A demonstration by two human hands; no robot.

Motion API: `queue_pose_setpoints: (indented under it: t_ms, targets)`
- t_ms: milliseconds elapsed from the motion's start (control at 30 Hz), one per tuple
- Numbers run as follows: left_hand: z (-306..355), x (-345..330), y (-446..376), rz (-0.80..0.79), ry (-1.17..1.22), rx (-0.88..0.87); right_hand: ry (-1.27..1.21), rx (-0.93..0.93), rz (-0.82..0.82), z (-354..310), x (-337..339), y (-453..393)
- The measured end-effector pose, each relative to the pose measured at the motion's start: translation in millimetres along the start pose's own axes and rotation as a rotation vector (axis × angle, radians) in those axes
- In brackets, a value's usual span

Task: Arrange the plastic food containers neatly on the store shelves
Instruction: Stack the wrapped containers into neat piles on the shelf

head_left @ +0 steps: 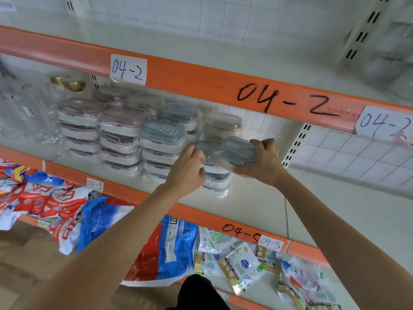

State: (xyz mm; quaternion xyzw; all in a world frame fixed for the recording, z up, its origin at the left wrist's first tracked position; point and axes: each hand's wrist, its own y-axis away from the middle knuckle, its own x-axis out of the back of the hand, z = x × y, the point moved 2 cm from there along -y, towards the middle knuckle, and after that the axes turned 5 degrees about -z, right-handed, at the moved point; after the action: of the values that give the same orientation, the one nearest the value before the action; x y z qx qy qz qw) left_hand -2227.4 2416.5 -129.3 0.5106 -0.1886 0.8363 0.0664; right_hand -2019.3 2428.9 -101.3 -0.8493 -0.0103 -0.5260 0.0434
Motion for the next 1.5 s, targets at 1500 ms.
queue_pose_setpoints:
  t_ms: [1500]
  targets:
    - [-1.9, 258.7, 115.3, 0.118, -0.162, 0.226, 0.285, 0.682, -0.178, -197.5, 72.5, 117.1]
